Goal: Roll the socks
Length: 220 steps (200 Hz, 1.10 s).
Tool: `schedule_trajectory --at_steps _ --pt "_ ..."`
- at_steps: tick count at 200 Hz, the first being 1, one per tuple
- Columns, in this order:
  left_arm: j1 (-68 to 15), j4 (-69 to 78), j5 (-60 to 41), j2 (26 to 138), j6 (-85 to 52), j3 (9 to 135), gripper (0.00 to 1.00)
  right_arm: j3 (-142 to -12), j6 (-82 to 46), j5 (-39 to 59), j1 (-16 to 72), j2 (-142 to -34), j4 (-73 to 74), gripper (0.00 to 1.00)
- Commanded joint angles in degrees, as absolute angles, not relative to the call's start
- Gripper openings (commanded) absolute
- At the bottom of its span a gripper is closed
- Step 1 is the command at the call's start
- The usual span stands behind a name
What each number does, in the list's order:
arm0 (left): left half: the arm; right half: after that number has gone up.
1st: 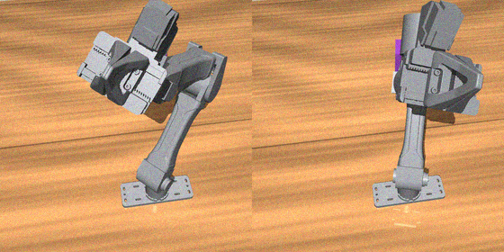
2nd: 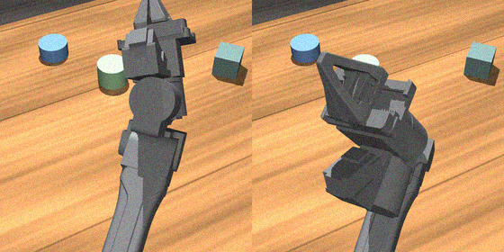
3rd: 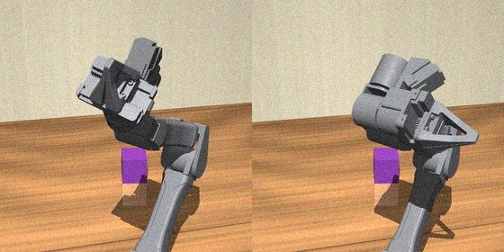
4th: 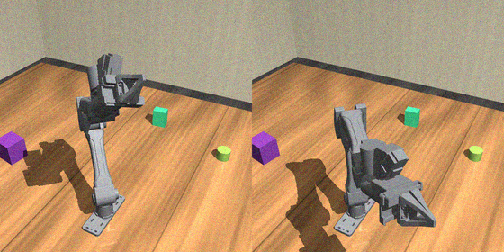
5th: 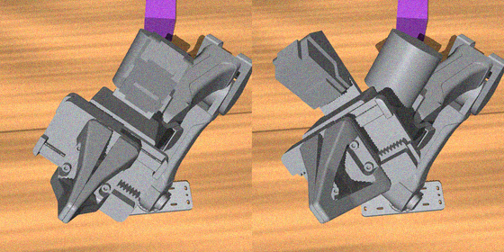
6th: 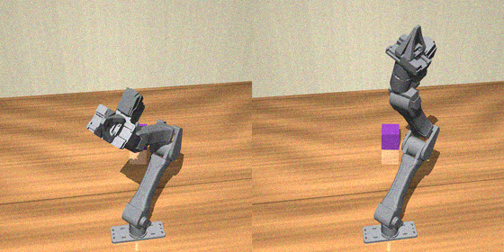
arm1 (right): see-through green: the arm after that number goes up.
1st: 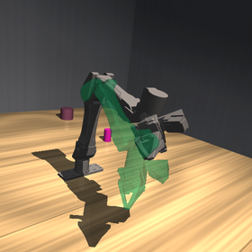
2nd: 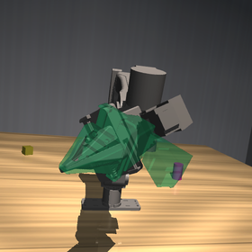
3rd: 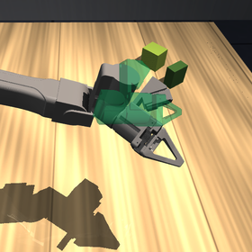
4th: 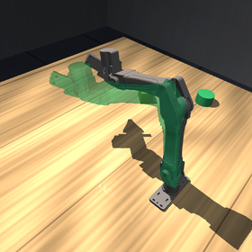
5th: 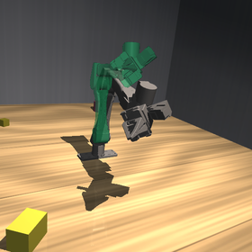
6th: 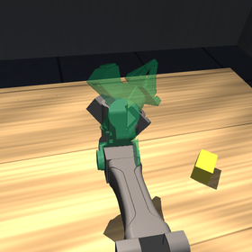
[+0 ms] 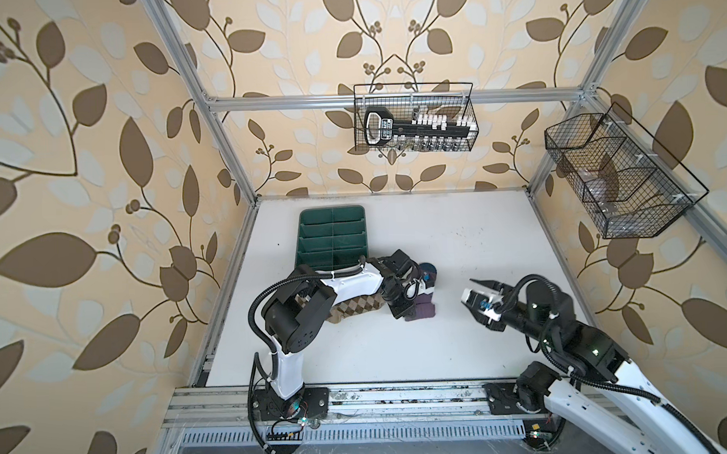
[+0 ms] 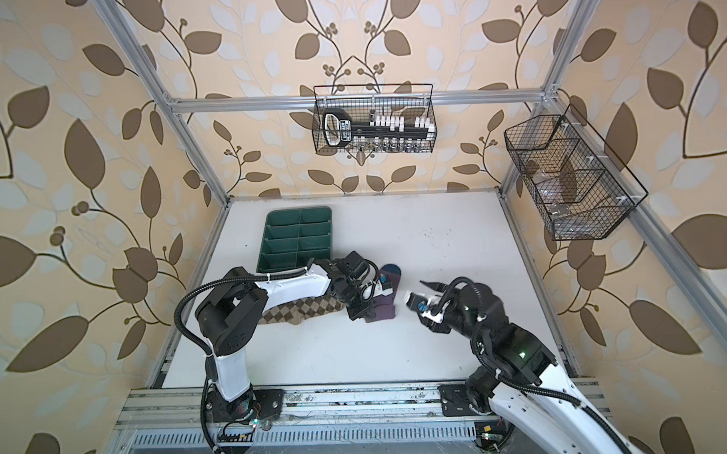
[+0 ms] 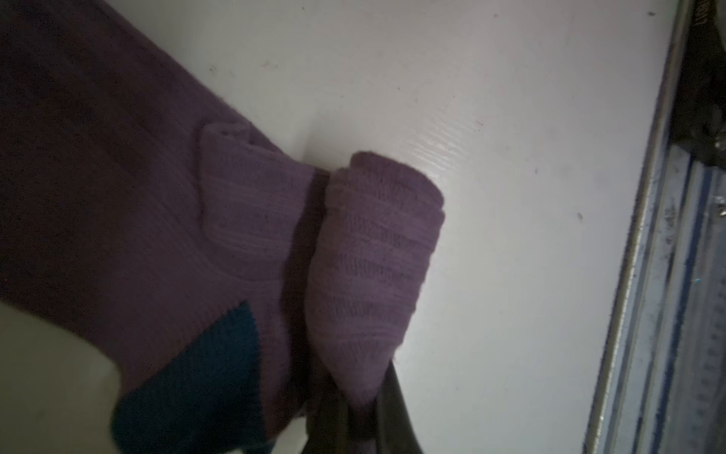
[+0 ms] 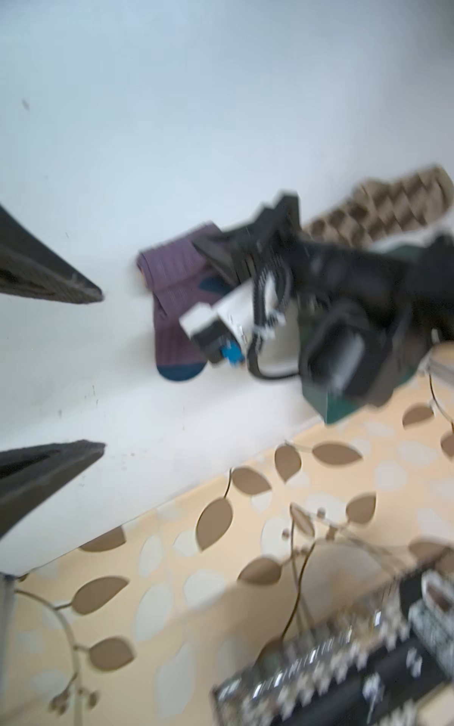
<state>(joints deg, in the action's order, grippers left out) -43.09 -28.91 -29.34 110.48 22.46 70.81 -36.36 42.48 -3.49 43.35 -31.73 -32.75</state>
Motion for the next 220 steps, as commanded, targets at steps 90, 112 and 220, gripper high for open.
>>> schedule_trajectory --at_steps 90,112,220 --pt "-42.1 -34.6 -30.1 115.1 20.2 70.9 0.0 -31.5 53.1 -24.6 57.3 -76.3 2.2 0.56" --pt "-42.0 -34.5 -29.8 115.2 20.2 70.9 0.0 -32.6 51.9 -22.4 56.3 -81.9 3.0 0.55" --pt "-42.1 -30.2 -26.5 105.1 16.5 69.3 0.47 -33.6 44.8 -15.9 53.3 -80.0 -9.0 0.0"
